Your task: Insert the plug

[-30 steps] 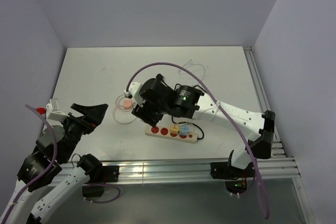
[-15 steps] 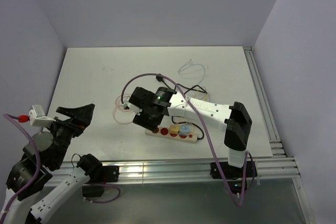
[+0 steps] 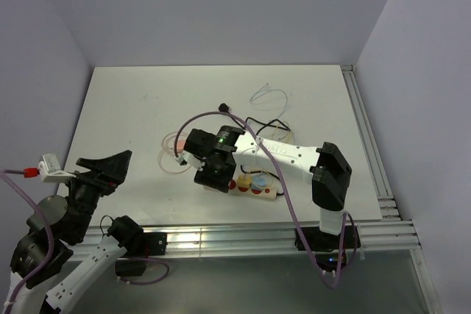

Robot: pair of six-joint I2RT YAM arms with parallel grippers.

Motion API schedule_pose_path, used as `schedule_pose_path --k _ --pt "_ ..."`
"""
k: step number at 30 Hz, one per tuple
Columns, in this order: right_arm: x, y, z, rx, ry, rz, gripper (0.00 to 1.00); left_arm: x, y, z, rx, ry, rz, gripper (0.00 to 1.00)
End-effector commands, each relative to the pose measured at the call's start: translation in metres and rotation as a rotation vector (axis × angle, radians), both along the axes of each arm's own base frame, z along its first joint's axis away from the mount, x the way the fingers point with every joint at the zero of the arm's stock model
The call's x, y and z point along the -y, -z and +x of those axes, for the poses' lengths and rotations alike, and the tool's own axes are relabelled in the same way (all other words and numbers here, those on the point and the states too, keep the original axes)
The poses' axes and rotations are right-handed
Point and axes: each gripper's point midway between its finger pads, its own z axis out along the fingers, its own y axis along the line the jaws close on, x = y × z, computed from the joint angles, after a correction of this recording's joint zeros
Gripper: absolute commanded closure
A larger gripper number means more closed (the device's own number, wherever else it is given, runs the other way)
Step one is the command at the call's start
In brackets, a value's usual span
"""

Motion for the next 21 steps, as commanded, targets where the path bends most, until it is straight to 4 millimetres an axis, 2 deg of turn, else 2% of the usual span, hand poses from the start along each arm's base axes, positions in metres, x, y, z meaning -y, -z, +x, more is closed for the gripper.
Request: schedule_pose_path --k 1,4,6,11,15,21 --pt "0.007 -0.009 -0.003 -0.062 -0.026 0.037 1.00 0.010 -0.008 0.003 0.042 0.041 0.007 0.10" --pt "0.014 -0.016 0.009 -0.068 0.006 0.087 1.00 0.019 -0.005 0.006 0.030 0.072 0.017 0.10" --pt "0.012 -0.019 0.007 -0.116 0.011 0.130 1.00 0.023 -0.002 0.008 0.013 0.083 0.020 0.11" --pt "0.010 -0.015 0.012 -0.166 0.030 0.141 1.00 0.035 0.003 0.011 -0.002 0.125 0.009 0.11" --pt "0.005 -0.008 0.008 -0.210 0.030 0.138 1.00 0.038 0.006 0.010 0.001 0.137 0.002 0.11" --pt "0.004 0.003 0.009 -0.220 0.037 0.106 1.00 0.030 0.000 0.008 0.019 0.115 0.010 0.11"
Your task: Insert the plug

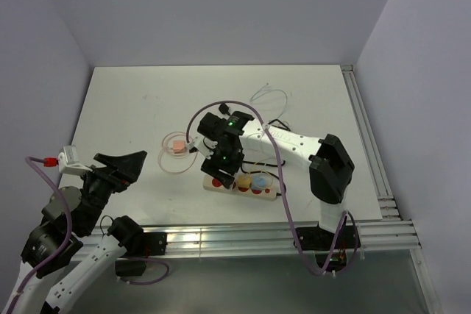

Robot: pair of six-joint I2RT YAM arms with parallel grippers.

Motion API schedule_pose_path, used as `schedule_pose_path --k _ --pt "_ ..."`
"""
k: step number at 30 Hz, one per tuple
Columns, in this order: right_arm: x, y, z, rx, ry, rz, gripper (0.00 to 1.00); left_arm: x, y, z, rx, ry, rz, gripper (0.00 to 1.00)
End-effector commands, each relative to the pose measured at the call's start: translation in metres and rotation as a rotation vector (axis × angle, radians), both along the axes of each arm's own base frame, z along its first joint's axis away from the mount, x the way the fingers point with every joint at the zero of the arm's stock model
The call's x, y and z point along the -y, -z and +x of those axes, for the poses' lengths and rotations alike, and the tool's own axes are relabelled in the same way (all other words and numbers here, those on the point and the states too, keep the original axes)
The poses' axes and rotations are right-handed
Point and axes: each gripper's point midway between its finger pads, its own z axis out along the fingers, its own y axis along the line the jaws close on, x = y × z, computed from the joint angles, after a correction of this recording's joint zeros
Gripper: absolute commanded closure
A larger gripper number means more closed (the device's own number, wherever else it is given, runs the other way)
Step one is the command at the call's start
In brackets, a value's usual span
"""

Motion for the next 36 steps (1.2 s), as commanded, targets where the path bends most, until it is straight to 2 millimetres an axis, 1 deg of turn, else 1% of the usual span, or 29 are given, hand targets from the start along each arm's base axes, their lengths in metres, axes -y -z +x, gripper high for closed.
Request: schedule_pose_path --k 1,5,8,13,25,28,36 --pt "-0.009 -0.004 0.002 0.009 -0.014 0.018 1.00 -0.002 -0.016 -0.002 0.051 0.001 -0.020 0.11" --pt "-0.007 0.004 0.008 0.036 -0.008 -0.016 1.00 -0.002 -0.019 -0.002 0.064 0.000 -0.021 0.11" --pt "-0.010 0.007 0.010 0.032 -0.009 -0.019 1.00 0.001 -0.017 -0.001 0.063 0.011 -0.019 0.11" --pt "-0.008 0.013 0.014 0.050 -0.006 -0.042 1.00 0.005 -0.015 0.002 0.052 0.020 -0.013 0.11" --pt "-0.008 0.012 0.026 0.109 0.003 -0.057 1.00 0.007 -0.014 0.003 0.055 0.026 -0.016 0.11" --pt "-0.010 0.013 0.024 0.100 0.000 -0.052 1.00 0.007 -0.014 0.003 0.053 0.026 -0.016 0.11" --pt "-0.016 0.014 0.010 0.046 -0.026 -0.029 1.00 0.004 -0.016 0.001 0.057 0.020 -0.019 0.11"
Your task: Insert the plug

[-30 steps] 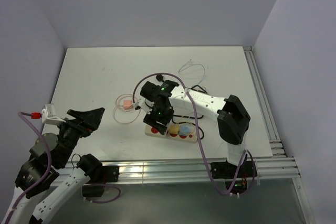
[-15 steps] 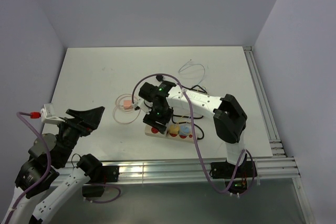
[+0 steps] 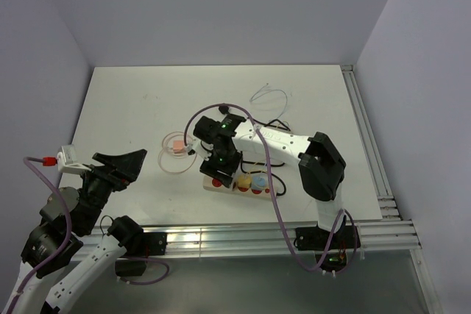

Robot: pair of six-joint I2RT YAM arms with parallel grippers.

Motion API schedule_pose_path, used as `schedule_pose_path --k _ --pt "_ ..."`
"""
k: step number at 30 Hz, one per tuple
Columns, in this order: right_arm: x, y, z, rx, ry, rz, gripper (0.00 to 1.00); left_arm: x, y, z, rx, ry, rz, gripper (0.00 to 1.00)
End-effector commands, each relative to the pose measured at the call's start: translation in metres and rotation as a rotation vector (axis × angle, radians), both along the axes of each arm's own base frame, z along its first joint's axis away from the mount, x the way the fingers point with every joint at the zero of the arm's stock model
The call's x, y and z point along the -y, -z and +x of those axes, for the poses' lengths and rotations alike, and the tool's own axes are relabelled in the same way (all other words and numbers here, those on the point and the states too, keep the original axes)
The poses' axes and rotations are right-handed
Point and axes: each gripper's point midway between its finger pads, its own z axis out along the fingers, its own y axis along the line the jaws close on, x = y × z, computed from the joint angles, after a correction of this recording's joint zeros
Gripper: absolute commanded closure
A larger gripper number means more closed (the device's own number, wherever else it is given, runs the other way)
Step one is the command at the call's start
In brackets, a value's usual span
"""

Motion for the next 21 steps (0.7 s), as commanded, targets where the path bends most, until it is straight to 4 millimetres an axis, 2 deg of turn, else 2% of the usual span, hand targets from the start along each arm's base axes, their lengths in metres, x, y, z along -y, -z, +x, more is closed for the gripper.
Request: schedule_pose_path --k 1,5,10,14,21 --pt "-0.017 -0.007 -0.004 -0.007 -0.027 0.056 1.00 0.002 -0.007 0.001 0.026 0.007 0.000 0.11" --pt "-0.017 -0.008 -0.008 -0.004 -0.037 0.053 1.00 0.001 -0.006 0.001 0.025 0.006 0.001 0.11" --pt "-0.013 -0.001 -0.003 0.022 -0.033 0.022 1.00 0.003 -0.006 0.001 0.025 0.010 -0.003 0.11" --pt "-0.007 0.006 0.009 0.075 -0.020 -0.022 1.00 0.002 -0.006 0.001 0.025 0.009 -0.001 0.11" --pt "0.003 0.004 0.011 0.088 -0.004 -0.015 1.00 -0.001 -0.006 0.000 0.025 0.000 0.005 0.11"
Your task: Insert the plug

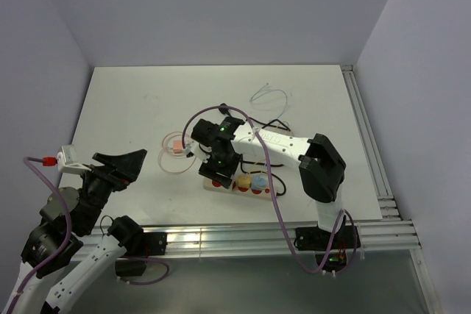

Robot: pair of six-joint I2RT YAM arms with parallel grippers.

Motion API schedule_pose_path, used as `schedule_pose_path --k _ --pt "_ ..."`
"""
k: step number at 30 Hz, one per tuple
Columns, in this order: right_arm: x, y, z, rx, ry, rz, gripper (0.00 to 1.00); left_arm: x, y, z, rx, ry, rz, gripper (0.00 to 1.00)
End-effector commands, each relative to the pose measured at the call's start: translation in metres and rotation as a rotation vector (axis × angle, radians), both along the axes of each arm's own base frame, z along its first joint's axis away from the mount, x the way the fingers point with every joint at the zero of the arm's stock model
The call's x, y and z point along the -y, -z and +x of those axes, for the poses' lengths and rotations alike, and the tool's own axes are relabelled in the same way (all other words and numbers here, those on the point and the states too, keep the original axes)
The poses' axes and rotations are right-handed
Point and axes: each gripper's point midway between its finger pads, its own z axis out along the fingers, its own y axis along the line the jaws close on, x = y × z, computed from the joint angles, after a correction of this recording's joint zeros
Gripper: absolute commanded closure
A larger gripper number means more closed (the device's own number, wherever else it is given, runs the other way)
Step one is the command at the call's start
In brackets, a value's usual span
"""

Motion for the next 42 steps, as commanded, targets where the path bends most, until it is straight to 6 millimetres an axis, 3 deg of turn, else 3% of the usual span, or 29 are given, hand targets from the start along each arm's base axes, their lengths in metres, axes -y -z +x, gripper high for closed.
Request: schedule_pose_path --k 1,13,22,26,29,33,36,39,42 --pt "0.006 0.002 0.013 0.049 0.022 -0.001 1.00 -0.001 -0.007 0.000 0.027 0.000 0.003 0.11" --pt "0.012 0.005 -0.001 0.014 0.018 0.010 1.00 -0.002 -0.008 -0.001 0.033 -0.003 0.006 0.10" --pt "0.005 0.014 0.002 0.002 0.008 -0.011 1.00 0.002 -0.009 0.001 0.032 0.011 0.012 0.11" --pt "-0.002 0.028 0.009 0.049 -0.019 -0.076 1.00 0.000 -0.009 0.001 0.035 0.003 0.008 0.11" --pt "-0.004 0.036 0.003 0.061 -0.033 -0.096 1.00 0.000 -0.009 0.000 0.039 0.003 0.007 0.10" --pt "0.025 0.053 -0.007 0.099 -0.025 -0.155 1.00 -0.003 -0.008 -0.001 0.030 -0.008 0.007 0.11" --pt "0.028 0.055 -0.006 0.122 -0.016 -0.153 1.00 -0.003 -0.010 -0.002 0.044 -0.002 -0.006 0.10" --pt "0.021 0.060 0.003 0.131 -0.014 -0.157 1.00 0.000 -0.010 -0.002 0.047 0.010 -0.012 0.11" --pt "0.019 0.078 0.005 0.090 -0.017 -0.191 1.00 0.003 -0.010 -0.001 0.044 0.022 -0.012 0.11"
